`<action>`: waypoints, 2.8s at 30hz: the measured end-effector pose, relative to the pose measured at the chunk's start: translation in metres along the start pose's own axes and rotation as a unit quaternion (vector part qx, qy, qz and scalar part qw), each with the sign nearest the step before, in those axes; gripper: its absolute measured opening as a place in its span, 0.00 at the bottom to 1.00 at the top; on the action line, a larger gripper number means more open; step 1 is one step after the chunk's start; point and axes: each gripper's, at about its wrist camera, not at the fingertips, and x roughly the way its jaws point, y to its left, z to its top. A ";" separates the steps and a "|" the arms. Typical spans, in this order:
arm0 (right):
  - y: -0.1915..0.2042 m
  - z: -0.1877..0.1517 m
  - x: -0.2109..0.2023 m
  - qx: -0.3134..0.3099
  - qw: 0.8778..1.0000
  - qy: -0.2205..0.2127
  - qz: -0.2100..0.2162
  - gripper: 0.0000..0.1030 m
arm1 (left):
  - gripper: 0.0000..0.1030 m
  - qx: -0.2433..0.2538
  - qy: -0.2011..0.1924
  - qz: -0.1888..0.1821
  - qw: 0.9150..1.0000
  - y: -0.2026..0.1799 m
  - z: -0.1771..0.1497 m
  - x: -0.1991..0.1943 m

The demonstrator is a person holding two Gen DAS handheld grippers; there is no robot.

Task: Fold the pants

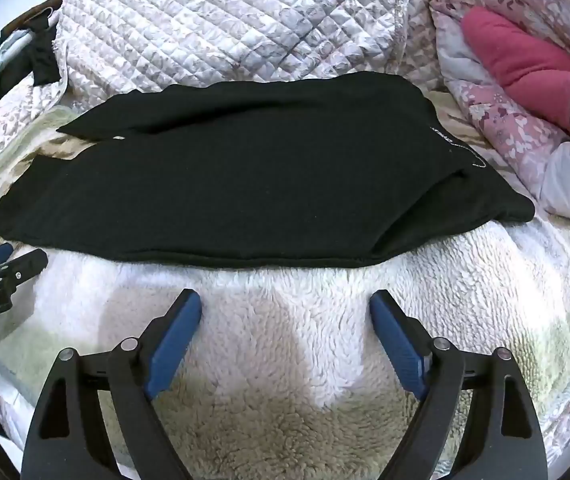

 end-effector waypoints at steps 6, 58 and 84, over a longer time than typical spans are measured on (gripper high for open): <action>0.000 0.002 0.003 0.003 1.000 0.006 0.001 0.84 | 0.90 0.004 0.002 0.003 1.000 0.000 0.000 0.000; -0.001 0.004 0.008 0.001 1.000 0.023 -0.005 0.87 | 0.92 0.005 0.005 0.006 1.000 -0.007 -0.001 0.003; -0.001 0.004 0.008 0.002 1.000 0.025 -0.005 0.87 | 0.93 0.008 0.006 0.007 1.000 -0.006 -0.001 0.003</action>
